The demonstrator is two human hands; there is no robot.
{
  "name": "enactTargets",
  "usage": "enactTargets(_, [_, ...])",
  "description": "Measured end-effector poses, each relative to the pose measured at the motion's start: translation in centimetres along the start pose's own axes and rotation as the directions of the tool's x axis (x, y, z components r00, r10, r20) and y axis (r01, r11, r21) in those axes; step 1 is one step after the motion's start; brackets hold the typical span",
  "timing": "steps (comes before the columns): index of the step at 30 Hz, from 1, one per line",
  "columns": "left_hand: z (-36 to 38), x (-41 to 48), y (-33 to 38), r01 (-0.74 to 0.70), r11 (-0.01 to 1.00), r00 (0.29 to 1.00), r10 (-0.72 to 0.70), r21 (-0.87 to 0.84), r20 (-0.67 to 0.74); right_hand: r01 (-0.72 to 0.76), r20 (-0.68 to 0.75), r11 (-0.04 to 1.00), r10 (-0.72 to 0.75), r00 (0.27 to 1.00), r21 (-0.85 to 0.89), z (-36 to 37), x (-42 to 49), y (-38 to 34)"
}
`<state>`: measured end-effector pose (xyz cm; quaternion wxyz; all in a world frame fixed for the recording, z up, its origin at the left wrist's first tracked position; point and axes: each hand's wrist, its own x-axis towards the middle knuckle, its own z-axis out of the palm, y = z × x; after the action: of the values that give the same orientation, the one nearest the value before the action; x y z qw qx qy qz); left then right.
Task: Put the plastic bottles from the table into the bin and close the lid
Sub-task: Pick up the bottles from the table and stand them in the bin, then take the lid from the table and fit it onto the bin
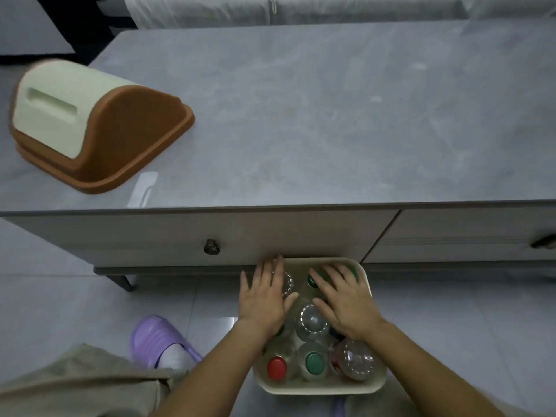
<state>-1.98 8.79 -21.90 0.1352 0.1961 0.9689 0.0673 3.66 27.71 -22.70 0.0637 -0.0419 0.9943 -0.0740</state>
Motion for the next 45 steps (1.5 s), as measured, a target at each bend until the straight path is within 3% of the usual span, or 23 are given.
enactTargets(8, [1.1,0.3,1.1,-0.001,1.000,0.997,0.000,-0.020,-0.074,-0.016,0.063,0.997,0.021,0.998,-0.081,0.2,-0.1,-0.5])
enactTargets(13, [0.5,0.2,1.3,0.013,0.999,1.000,-0.012,-0.050,0.029,-0.052,0.114,0.997,0.059,0.992,-0.062,-0.2,0.1,-0.9])
enactTargets(16, [-0.4,0.2,0.2,-0.002,0.982,0.994,0.023,-0.190,0.108,-0.025,0.042,0.995,0.021,0.999,0.096,-1.9,-0.5,-0.1])
enactTargets(19, [-1.7,-0.7,-0.9,0.035,0.923,0.991,0.016,-0.382,0.130,-0.257,-0.093,0.929,0.290,0.952,0.268,-2.7,-2.5,1.0])
enactTargets(21, [-1.5,-1.9,-1.5,0.121,0.857,0.991,-0.077,-0.500,0.108,-0.412,0.031,0.838,0.430,0.902,0.357,-2.6,-3.9,1.4])
enactTargets(23, [-1.2,-3.6,-2.0,0.234,0.767,0.970,-0.139,-0.597,0.200,-0.498,0.220,0.785,0.447,0.867,0.367,-2.5,-4.9,0.8])
enactTargets(27, [-1.5,-6.7,-4.2,0.319,0.711,0.947,-0.218,-0.626,0.235,-0.452,0.306,0.853,0.370,0.877,0.262,-2.7,-5.4,-1.5])
enactTargets(33, [-4.2,-9.4,-8.9,0.407,0.642,0.913,-0.314,-0.650,0.262,-0.350,0.369,0.882,0.225,0.902,0.316,-2.8,-2.9,-6.8])
enactTargets(35, [-6.2,-9.3,-9.8,0.364,0.661,0.923,-0.348,-0.656,0.161,-0.320,0.380,0.892,0.188,0.905,0.320,-3.3,-1.8,-7.8])
enactTargets(37, [-9.6,-8.5,-10.7,0.290,0.611,0.904,-0.427,-0.737,0.002,-0.285,0.364,0.922,0.178,0.914,0.263,-3.9,-0.7,-8.1])
enactTargets(40, [-15.8,-7.1,-12.4,0.085,0.377,0.778,-0.603,-0.922,-0.175,-0.233,0.332,0.955,0.163,0.929,0.182,-5.0,0.3,-8.4])
enactTargets(41, [-17.9,-6.7,-12.9,-0.013,0.349,0.718,-0.648,-0.937,-0.252,-0.220,0.321,0.960,0.156,0.934,0.172,-5.5,0.4,-8.7])
enactTargets(43, [-22.1,-5.6,-13.5,-0.119,0.452,0.613,-0.667,-0.884,-0.423,-0.191,0.292,0.965,0.134,0.947,0.178,-5.9,0.4,-9.0])
enactTargets(45, [-25.7,-4.0,-14.7,-0.052,0.644,0.566,-0.610,-0.763,-0.554,-0.158,0.276,0.965,0.098,0.956,0.207,-5.9,0.1,-9.3])
